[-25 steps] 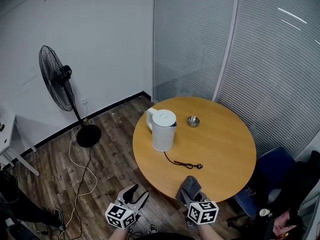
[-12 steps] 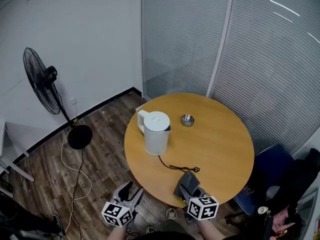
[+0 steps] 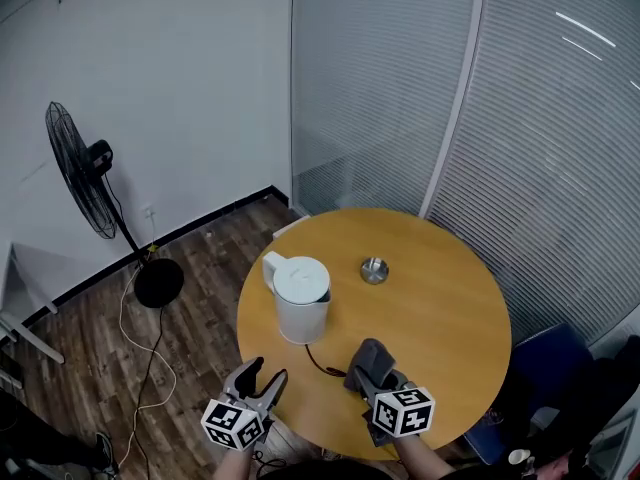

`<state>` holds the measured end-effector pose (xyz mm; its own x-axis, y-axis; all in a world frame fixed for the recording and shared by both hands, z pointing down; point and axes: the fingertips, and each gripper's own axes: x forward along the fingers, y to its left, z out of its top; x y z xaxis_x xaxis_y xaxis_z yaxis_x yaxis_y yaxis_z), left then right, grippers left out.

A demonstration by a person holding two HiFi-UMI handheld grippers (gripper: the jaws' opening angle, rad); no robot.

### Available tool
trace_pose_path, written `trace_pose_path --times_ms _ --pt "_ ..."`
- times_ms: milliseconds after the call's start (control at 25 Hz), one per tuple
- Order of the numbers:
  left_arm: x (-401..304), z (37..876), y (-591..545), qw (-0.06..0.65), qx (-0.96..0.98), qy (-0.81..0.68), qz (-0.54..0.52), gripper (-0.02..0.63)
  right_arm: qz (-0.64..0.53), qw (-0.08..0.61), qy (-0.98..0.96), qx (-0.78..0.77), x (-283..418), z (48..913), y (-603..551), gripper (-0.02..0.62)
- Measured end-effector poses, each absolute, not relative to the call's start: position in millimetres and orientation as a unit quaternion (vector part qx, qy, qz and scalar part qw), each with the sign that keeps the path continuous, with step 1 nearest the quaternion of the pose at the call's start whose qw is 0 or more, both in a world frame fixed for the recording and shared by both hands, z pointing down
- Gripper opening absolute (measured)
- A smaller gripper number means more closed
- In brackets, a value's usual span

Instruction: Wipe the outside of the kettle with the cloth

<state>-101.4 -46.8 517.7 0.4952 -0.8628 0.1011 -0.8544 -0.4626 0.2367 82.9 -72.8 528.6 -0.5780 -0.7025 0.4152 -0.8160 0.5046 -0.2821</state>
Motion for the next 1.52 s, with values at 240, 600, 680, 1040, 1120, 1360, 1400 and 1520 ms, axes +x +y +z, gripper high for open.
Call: trace_pose_path --times_ms 240,600,680,1040,1120,1360,1400,1520 --pt "-101.2 504.3 -87.0 0.116 0.838 -0.532 -0.027 0.236 0.218 0.115 -0.876 0.415 89.3 515.6 -119.7 0.101" --pt "-117.2 485.0 -145.9 0.130 0.834 -0.530 -0.075 0.256 0.218 0.088 -0.884 0.403 73.6 502.2 -174.5 0.101" --pt "-123.1 482.5 -158.2 0.137 0.840 -0.519 -0.077 0.259 0.221 0.084 -0.886 0.400 64.5 497.6 -182.4 0.101" --pt "-128.3 477.1 -205.2 0.177 0.872 -0.447 -0.090 0.291 0.225 0.054 -0.875 0.425 53.2 477.4 -226.8 0.101" --pt "-128.9 476.7 -212.4 0.182 0.877 -0.435 -0.094 0.293 0.223 0.048 -0.876 0.424 50.5 471.0 -232.9 0.101" --pt "-128.1 478.4 -234.0 0.194 0.886 -0.412 -0.091 0.293 0.218 0.046 -0.884 0.410 38.3 460.0 -250.6 0.101" --pt "-125.7 480.6 -235.7 0.196 0.887 -0.408 -0.089 0.293 0.220 0.047 -0.886 0.406 36.8 461.3 -252.2 0.101" --pt "-121.0 486.9 -240.6 0.195 0.896 -0.391 -0.080 0.293 0.230 0.043 -0.887 0.398 29.8 466.1 -256.6 0.101"
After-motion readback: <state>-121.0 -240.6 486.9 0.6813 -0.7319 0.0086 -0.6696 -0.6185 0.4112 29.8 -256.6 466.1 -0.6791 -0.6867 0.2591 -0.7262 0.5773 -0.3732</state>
